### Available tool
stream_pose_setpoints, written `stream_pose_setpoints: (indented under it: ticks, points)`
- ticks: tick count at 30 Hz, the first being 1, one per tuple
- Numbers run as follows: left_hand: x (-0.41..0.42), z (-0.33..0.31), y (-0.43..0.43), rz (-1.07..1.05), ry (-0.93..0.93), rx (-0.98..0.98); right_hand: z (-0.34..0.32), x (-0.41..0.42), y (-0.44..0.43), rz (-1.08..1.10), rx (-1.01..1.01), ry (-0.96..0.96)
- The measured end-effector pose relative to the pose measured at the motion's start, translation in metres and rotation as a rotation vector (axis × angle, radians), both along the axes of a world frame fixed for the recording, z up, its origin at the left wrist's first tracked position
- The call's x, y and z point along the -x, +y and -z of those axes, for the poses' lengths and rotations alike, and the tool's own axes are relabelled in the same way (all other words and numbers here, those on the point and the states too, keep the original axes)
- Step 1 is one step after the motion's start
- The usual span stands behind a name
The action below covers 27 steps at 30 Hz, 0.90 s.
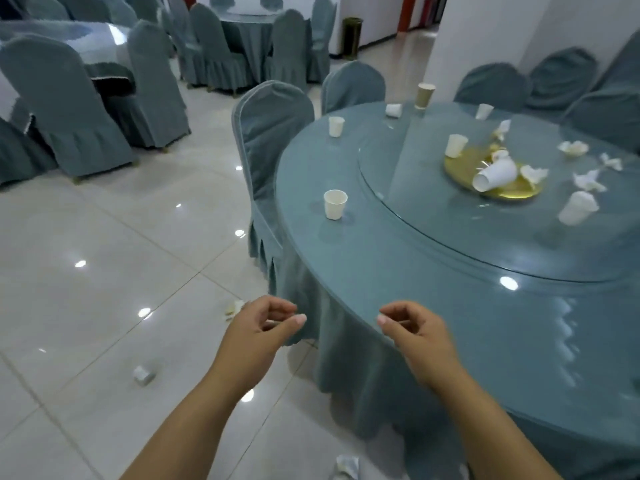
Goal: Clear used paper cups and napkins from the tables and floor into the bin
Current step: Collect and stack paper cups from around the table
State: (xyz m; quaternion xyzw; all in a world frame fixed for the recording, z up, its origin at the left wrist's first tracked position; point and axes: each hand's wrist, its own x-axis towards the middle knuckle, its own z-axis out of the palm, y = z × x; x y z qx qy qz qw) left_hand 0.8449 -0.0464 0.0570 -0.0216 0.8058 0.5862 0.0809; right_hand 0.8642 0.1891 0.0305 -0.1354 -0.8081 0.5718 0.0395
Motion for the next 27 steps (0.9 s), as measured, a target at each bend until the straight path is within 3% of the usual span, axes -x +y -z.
stream_pose_setpoints:
  ticks: [17,21,27]
  points:
    - [0.240,0.017,0.108,0.094,-0.073,0.116,-0.002,0.192,0.106,0.160,0.070,0.023]
    - [0.297,0.042,0.113,0.099,0.026,0.290,0.005,0.227,0.105,0.180,0.032,-0.006]
    - [0.387,0.071,0.122,0.310,0.127,0.451,0.016,0.289,0.094,0.285,0.034,-0.027]
